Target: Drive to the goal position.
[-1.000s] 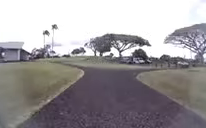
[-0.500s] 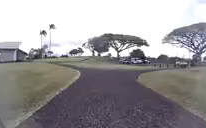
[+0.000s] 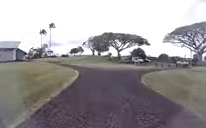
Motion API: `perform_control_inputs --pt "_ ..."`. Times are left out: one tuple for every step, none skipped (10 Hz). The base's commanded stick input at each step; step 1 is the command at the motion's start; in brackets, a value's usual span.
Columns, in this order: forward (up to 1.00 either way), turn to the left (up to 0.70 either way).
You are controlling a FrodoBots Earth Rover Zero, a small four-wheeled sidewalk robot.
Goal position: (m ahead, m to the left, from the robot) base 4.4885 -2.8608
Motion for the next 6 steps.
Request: perform_control_inputs --pt "0.85 0.0" --pt "0.85 0.0" --pt "0.85 0.0" --pt "0.85 0.0" --pt "0.85 0.0" --pt "0.85 0.0"
